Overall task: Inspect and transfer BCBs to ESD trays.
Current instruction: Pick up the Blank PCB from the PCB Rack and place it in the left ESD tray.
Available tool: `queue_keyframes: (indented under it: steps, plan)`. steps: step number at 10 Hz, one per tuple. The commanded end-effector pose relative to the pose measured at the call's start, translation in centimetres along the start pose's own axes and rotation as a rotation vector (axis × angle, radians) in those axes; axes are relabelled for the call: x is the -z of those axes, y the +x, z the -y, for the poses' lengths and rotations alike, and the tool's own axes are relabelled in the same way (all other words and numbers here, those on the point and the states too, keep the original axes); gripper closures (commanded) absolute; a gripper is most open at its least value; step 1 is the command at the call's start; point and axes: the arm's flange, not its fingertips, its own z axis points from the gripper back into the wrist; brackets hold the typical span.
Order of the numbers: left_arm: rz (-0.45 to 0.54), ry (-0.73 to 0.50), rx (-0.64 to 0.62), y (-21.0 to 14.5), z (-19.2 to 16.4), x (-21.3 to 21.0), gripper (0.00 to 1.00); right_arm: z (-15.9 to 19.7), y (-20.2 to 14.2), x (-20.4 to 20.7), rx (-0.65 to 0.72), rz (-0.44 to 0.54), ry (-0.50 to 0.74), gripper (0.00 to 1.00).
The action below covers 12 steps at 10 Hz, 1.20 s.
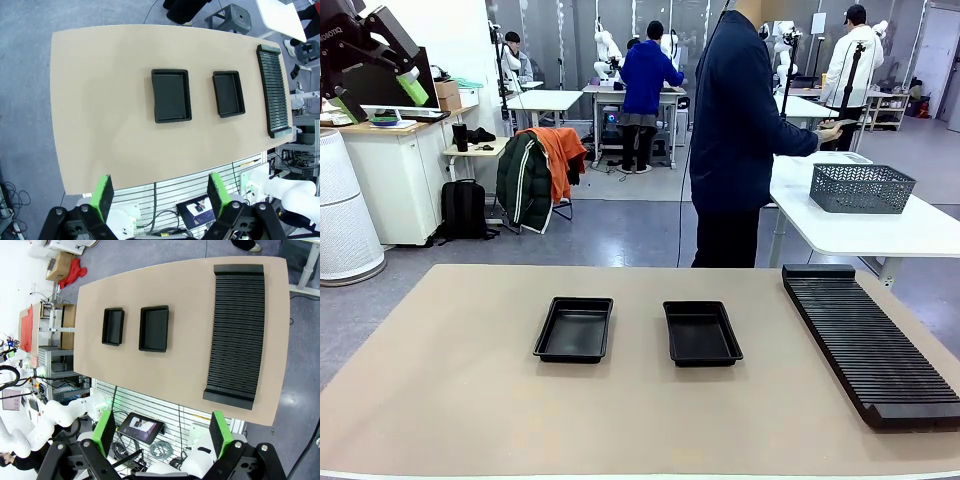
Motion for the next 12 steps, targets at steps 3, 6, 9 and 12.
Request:
queue_keyframes:
  steps: [3, 6, 9, 12]
  plan:
    - [0.0, 0.0, -0.002, 0.0, 0.0, 0.0, 0.0, -0.2, -0.3, 0.0, -0.003, -0.001, 0.002, 0.0]
    - [0.0, 0.0, 0.0, 0.0, 0.0, 0.0, 0.0, -0.2, -0.3, 0.0, -0.003, -0.001, 0.002, 0.0]
    - [0.009, -0.064, -0.102, 0.9, -0.8, 0.3, 0.0, -0.2, -0.3, 0.0, -0.003, -0.001, 0.002, 0.0]
    - [-0.002, -0.045, -0.08, 0.6, -0.8, 0.4, 0.0, -0.2, -0.3, 0.0, -0.003, -0.001, 0.002, 0.0]
